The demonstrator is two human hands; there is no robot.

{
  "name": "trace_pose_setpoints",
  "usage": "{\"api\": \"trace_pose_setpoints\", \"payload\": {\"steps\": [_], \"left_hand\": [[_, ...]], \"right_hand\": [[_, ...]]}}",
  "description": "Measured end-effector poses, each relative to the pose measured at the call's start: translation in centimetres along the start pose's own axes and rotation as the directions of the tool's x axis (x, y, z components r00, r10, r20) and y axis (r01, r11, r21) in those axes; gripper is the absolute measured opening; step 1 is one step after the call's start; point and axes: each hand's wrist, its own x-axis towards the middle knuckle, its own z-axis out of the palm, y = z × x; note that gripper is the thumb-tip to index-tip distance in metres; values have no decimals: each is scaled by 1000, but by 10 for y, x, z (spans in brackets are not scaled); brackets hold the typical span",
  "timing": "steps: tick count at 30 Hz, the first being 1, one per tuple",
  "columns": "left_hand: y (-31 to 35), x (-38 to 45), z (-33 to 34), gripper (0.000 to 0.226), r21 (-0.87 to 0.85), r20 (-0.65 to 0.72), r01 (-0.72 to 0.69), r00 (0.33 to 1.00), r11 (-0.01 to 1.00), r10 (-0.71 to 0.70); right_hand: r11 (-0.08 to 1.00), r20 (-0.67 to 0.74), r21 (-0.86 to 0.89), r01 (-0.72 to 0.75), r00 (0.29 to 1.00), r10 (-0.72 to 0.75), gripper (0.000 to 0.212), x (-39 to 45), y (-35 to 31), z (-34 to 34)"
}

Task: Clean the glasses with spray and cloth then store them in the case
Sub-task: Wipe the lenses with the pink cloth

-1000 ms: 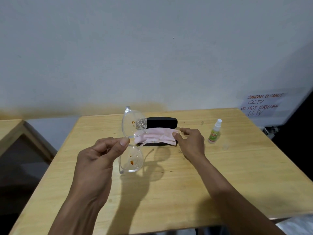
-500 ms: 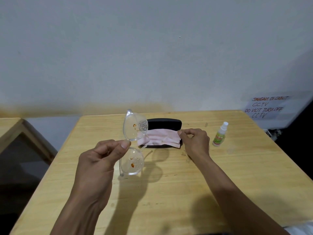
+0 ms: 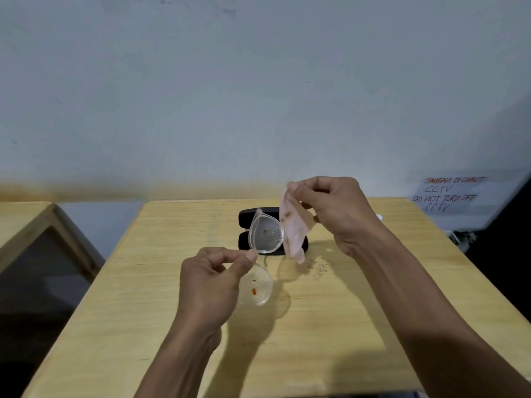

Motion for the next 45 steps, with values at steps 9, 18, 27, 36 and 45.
{"api": "trace_pose_setpoints", "payload": {"steps": [9, 18, 27, 36, 45], "left_hand": [[5, -14, 15, 14, -99, 40, 87, 996, 991, -83], [13, -18, 15, 14, -121, 49, 37, 998, 992, -32], [10, -18, 15, 13, -147, 45, 31, 999, 989, -25], [10, -14, 12, 12, -139, 33, 14, 999, 990, -9], [8, -13, 11, 8, -104, 38, -10, 999, 995, 14]], "right_hand": [[973, 174, -68, 222, 963, -207, 9, -47, 5, 14], [806, 11, -303, 509, 848, -531, 6, -50, 38, 9], [877, -45, -230, 421, 896, -441, 17, -51, 42, 7], [875, 16, -166, 454, 889, -458, 22, -55, 55, 14], [881, -27, -113, 459, 885, -464, 7, -53, 50, 11]]}}
